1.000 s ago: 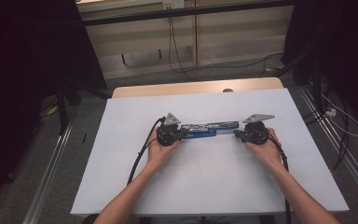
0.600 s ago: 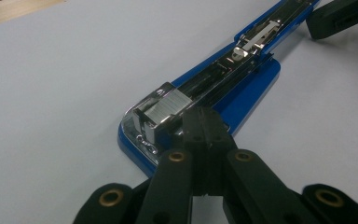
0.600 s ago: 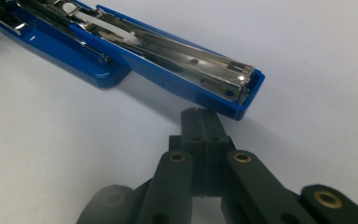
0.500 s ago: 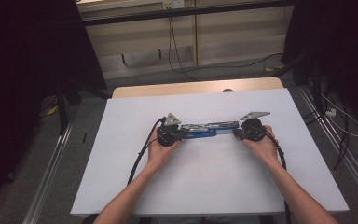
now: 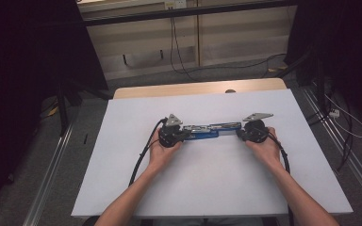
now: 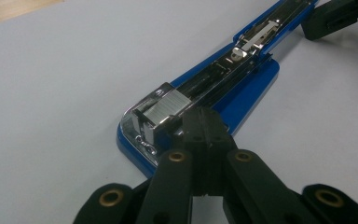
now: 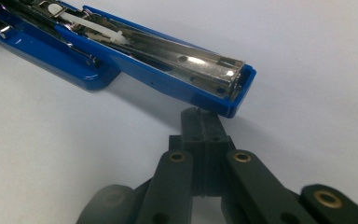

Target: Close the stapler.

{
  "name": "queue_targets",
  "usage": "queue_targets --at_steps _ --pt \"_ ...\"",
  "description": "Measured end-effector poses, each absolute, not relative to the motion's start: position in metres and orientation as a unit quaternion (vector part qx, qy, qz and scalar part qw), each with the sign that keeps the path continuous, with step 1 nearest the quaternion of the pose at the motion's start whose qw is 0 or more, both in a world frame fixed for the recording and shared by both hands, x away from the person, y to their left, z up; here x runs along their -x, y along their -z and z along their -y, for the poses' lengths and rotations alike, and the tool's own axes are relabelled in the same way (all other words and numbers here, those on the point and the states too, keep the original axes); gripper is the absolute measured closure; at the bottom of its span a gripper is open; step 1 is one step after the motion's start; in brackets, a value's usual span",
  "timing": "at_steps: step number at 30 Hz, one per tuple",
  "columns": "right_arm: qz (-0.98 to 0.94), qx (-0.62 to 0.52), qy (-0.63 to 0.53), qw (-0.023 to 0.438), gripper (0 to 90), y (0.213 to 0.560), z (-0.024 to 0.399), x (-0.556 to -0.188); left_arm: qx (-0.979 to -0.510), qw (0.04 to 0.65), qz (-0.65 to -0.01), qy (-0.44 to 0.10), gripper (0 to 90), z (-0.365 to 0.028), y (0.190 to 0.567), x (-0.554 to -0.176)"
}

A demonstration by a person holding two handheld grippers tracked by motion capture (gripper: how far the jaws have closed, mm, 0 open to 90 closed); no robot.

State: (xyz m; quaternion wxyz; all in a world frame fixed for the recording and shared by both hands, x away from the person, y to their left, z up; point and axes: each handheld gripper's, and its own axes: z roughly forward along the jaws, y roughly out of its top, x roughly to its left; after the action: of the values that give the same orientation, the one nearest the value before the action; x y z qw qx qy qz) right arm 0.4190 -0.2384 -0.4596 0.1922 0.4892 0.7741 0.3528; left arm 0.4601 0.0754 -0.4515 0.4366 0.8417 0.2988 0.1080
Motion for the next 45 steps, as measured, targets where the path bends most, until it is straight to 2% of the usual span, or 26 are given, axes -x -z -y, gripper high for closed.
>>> queue_targets --at_steps 45 --pt "-0.751 -0.503 -0.382 0.193 90.0 0.4616 0.2390 -0.4215 -0.839 0.443 -0.295 -0.108 90.0 -0.0733 0.4532 -0.4602"
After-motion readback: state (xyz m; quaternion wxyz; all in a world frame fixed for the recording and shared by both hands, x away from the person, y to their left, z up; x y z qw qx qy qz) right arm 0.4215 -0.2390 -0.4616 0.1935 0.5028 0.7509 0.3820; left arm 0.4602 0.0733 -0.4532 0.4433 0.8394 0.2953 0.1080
